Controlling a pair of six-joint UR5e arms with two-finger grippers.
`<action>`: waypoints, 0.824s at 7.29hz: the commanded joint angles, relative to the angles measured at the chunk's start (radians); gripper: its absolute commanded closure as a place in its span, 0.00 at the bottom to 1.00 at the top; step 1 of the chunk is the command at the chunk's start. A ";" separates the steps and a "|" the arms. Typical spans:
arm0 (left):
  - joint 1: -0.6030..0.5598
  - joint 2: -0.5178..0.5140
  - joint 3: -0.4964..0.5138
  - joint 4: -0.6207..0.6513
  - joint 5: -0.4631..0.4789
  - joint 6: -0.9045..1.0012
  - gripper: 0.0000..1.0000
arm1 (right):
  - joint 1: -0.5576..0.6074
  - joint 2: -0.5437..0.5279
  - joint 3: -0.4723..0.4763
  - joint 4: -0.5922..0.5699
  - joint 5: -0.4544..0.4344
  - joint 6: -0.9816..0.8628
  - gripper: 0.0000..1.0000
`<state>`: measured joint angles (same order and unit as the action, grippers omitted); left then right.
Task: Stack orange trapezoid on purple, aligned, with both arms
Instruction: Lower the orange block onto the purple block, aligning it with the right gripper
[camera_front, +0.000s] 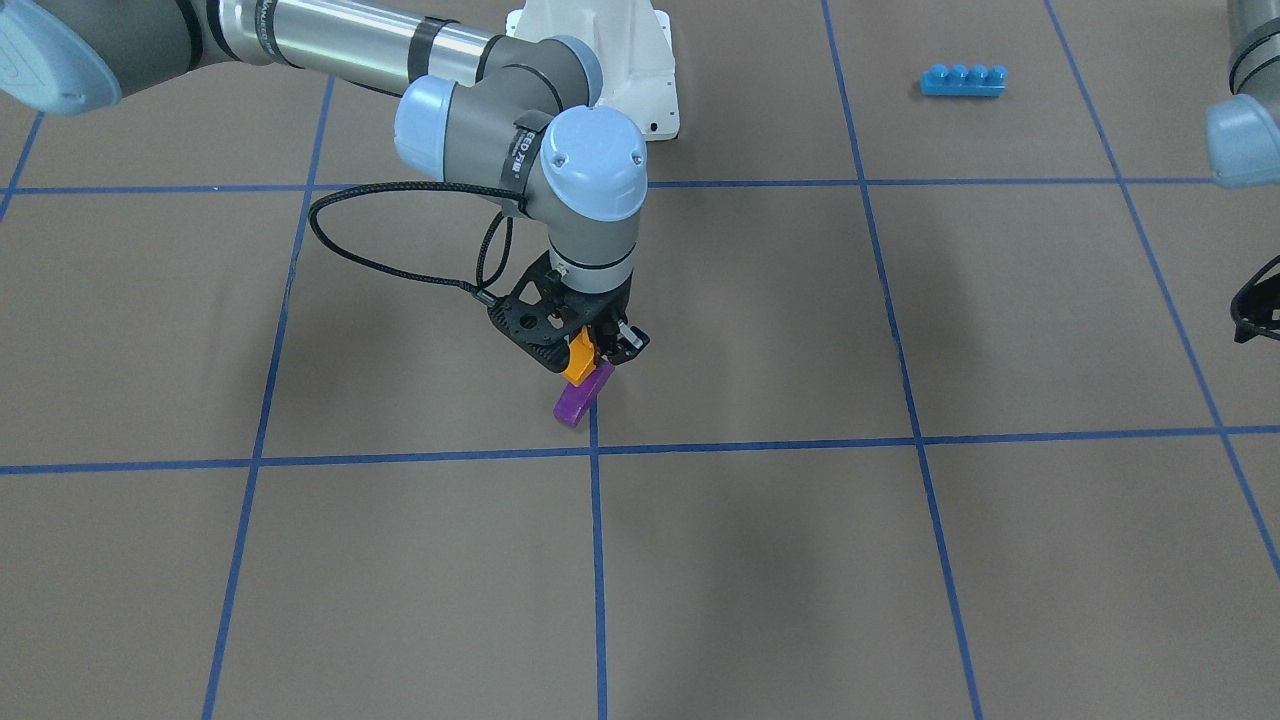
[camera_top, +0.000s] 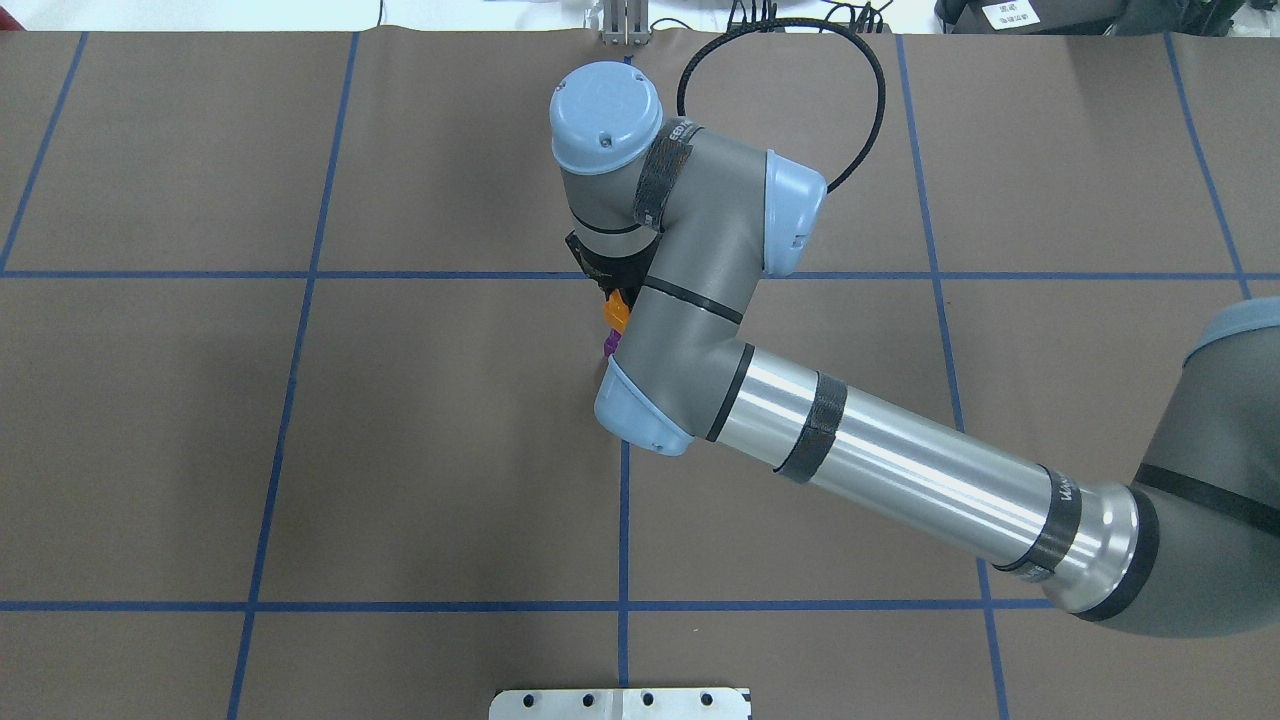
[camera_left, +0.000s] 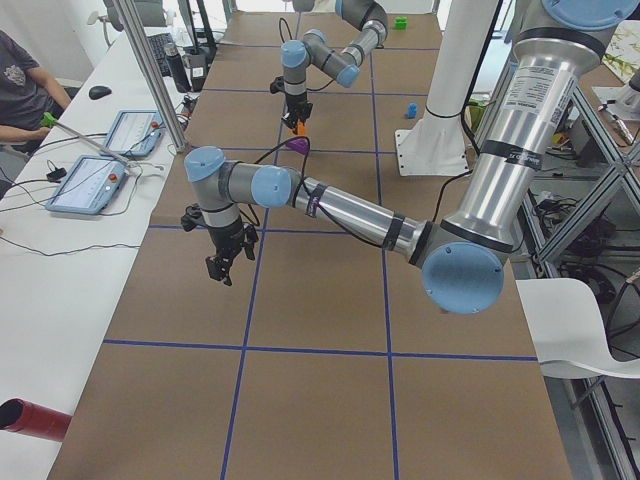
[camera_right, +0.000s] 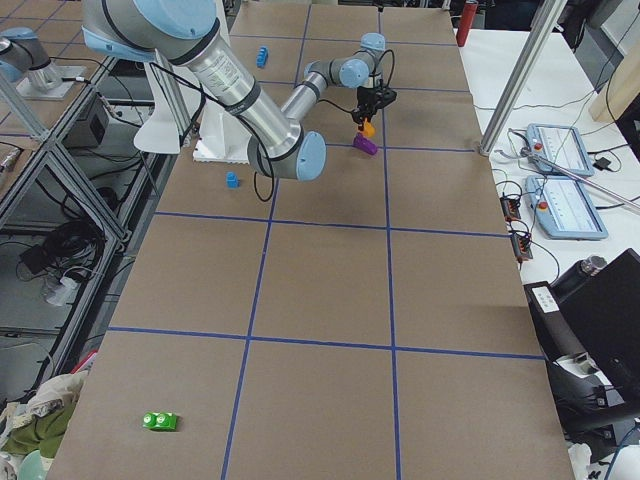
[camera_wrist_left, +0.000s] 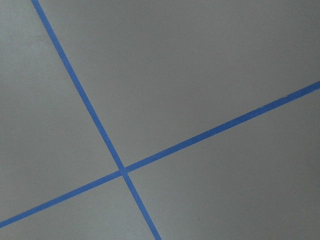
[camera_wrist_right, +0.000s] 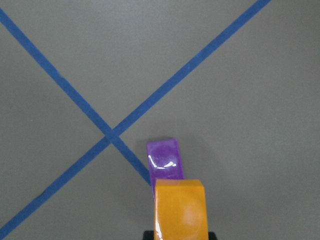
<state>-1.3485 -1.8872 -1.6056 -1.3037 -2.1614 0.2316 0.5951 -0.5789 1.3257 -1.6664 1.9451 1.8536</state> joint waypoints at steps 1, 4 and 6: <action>0.000 -0.001 0.001 0.000 0.000 0.000 0.00 | -0.003 -0.001 -0.010 0.017 0.000 0.001 1.00; 0.000 -0.004 0.001 0.000 0.000 0.000 0.00 | -0.003 -0.001 -0.023 0.017 0.000 -0.005 1.00; 0.000 -0.006 0.001 0.000 0.000 -0.001 0.00 | -0.005 -0.001 -0.023 0.019 0.002 -0.005 1.00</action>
<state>-1.3484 -1.8922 -1.6046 -1.3039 -2.1614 0.2312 0.5916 -0.5793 1.3030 -1.6481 1.9461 1.8502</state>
